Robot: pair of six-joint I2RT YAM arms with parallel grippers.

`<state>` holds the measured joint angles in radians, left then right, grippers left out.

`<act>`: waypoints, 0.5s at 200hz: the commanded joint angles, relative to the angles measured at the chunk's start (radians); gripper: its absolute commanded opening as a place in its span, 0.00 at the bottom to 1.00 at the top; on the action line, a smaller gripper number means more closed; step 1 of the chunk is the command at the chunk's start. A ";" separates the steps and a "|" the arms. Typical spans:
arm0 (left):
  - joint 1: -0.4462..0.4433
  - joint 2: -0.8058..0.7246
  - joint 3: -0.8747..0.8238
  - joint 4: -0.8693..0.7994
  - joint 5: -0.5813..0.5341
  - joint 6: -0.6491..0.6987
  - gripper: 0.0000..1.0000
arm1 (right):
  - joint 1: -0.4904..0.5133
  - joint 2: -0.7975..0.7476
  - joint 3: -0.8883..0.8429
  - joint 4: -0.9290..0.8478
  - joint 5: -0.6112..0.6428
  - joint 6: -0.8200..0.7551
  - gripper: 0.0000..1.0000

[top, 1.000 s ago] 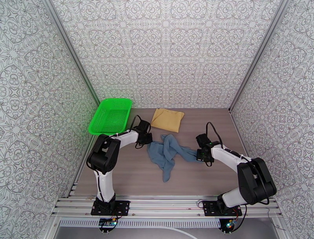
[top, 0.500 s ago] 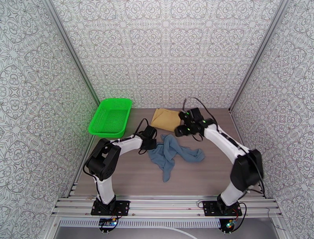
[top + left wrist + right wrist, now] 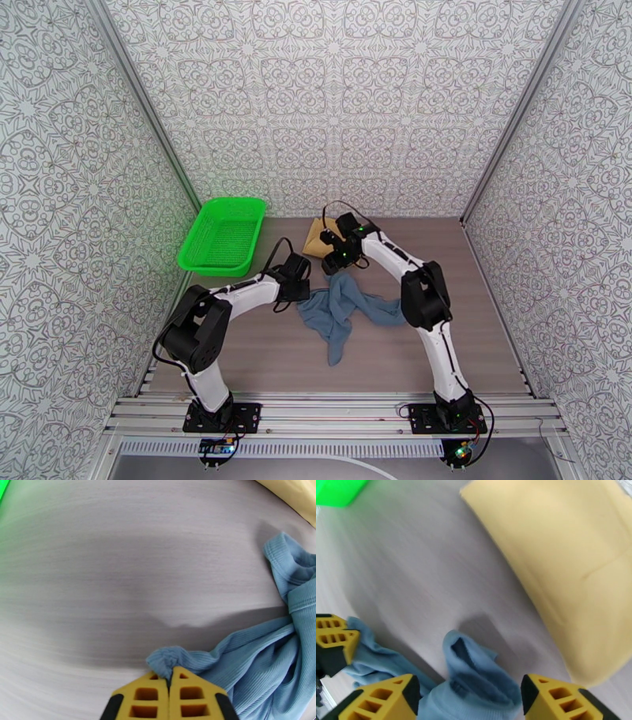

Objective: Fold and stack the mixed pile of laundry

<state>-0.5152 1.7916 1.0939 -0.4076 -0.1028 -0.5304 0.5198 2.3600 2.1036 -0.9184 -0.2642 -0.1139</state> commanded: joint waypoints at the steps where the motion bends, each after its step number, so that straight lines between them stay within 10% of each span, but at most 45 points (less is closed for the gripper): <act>1: 0.007 -0.018 -0.017 0.006 0.004 -0.006 0.00 | 0.027 0.058 0.092 -0.067 0.034 -0.050 0.67; 67: 0.014 -0.018 -0.030 0.011 0.016 -0.007 0.00 | 0.046 0.149 0.132 -0.092 0.086 -0.050 0.52; 100: 0.017 -0.020 -0.035 0.009 0.014 -0.006 0.00 | 0.047 0.166 0.128 -0.075 0.128 -0.032 0.16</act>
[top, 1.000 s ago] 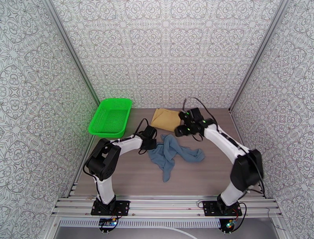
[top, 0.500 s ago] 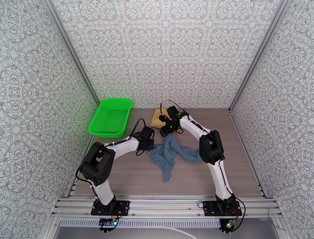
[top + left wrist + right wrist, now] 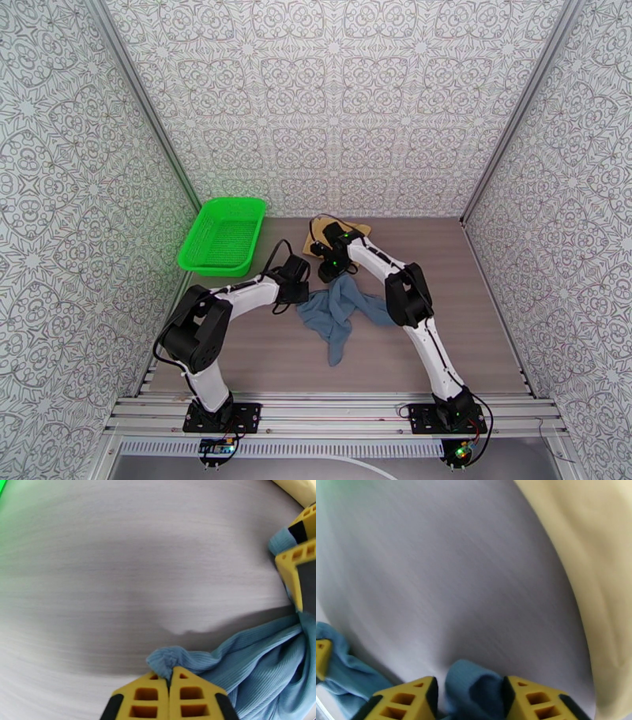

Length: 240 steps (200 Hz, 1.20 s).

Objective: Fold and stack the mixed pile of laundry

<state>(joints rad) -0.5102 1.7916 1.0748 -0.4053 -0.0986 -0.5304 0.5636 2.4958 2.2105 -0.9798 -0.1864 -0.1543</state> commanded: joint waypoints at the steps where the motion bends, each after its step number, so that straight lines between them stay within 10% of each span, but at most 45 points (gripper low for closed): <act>1: 0.012 -0.020 -0.016 0.007 0.010 -0.006 0.00 | 0.003 0.030 0.021 -0.012 0.052 0.009 0.16; 14: 0.012 -0.025 -0.019 0.006 0.006 -0.008 0.00 | 0.003 0.024 0.016 0.001 0.078 0.025 0.00; 118: 0.197 -0.551 0.060 -0.266 -0.020 0.117 0.00 | -0.066 -0.733 -0.438 0.215 0.505 0.350 0.00; 180: 0.229 -0.721 0.233 -0.423 0.008 0.146 0.00 | -0.092 -1.223 -0.765 0.438 0.463 0.368 0.00; 240: 0.224 -0.746 0.159 -0.392 0.081 0.099 0.00 | -0.110 -1.379 -0.918 0.290 0.476 0.424 0.00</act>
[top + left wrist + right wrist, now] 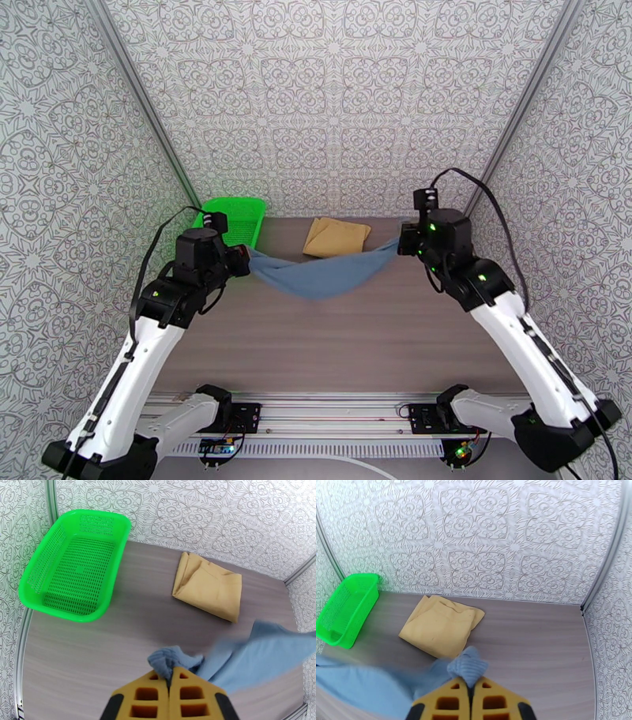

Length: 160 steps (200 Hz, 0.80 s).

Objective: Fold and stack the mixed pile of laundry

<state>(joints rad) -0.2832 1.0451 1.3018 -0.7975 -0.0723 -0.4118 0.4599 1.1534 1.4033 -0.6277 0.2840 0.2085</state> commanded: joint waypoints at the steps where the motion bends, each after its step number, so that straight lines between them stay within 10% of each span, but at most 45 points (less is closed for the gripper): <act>1: -0.004 0.000 -0.072 0.003 0.055 -0.021 0.00 | -0.007 -0.039 -0.117 -0.063 0.004 0.065 0.00; 83: -0.093 -0.020 -0.376 0.073 0.059 -0.132 0.00 | 0.004 -0.150 -0.698 -0.261 -0.308 0.471 0.00; 131: -0.088 -0.019 -0.348 0.051 0.034 -0.122 0.00 | 0.009 -0.181 -0.724 -0.317 -0.376 0.453 0.65; 160: -0.086 -0.016 -0.337 0.047 0.034 -0.119 0.00 | 0.009 -0.121 -0.625 -0.269 -0.345 0.410 0.77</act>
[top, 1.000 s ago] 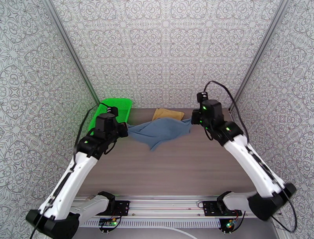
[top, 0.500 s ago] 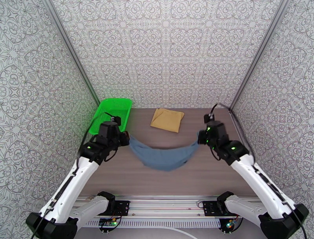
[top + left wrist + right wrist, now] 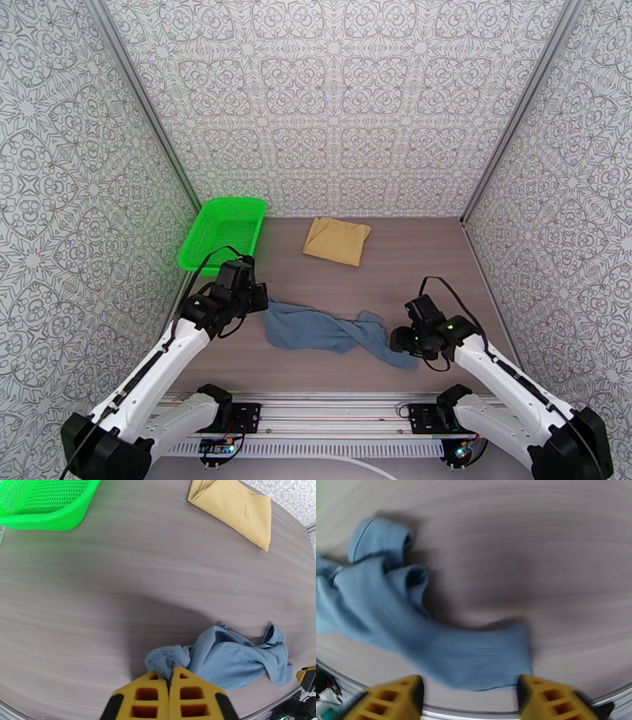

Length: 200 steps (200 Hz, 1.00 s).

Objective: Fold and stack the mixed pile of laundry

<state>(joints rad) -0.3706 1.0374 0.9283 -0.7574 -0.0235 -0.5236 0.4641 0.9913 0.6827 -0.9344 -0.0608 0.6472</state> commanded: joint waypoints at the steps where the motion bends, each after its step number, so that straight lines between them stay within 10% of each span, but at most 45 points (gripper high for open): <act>1: 0.001 -0.008 0.037 0.007 -0.015 -0.007 0.00 | 0.005 0.041 0.095 0.038 0.000 -0.029 0.77; 128: 0.004 -0.017 0.012 0.027 0.004 -0.016 0.00 | 0.003 0.673 0.262 0.441 -0.106 -0.137 0.38; 156: 0.005 -0.016 0.009 0.030 0.006 -0.018 0.00 | 0.003 0.669 0.258 0.447 -0.107 -0.139 0.00; 200: 0.007 -0.034 0.012 0.026 0.002 -0.016 0.00 | 0.000 0.444 0.365 0.337 0.062 -0.214 0.00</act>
<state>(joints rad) -0.3698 1.0245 0.9340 -0.7551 -0.0227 -0.5240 0.4648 1.5944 0.9459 -0.5537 -0.1066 0.4889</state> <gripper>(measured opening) 0.035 0.050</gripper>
